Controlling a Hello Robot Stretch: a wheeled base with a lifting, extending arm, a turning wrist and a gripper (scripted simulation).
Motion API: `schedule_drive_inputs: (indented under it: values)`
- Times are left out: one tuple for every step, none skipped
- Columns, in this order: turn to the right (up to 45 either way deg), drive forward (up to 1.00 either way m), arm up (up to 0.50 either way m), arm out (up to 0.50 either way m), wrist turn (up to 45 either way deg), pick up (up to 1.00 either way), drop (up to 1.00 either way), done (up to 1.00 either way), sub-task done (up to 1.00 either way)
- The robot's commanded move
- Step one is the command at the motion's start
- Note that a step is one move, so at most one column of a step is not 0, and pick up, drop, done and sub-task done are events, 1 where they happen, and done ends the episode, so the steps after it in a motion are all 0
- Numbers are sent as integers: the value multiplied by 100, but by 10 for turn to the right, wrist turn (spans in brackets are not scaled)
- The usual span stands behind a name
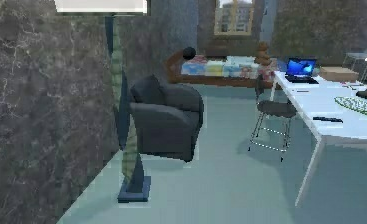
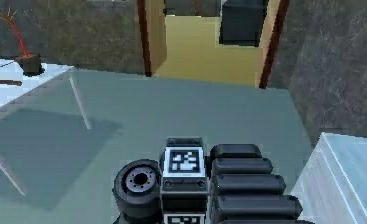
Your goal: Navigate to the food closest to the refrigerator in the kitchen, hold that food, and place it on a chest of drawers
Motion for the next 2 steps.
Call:
schedule_drive_inputs:
  values:
    - [-450,0,0,0,0,0,0,0,0]
    - [-450,0,0,0,0,0,0,0,0]
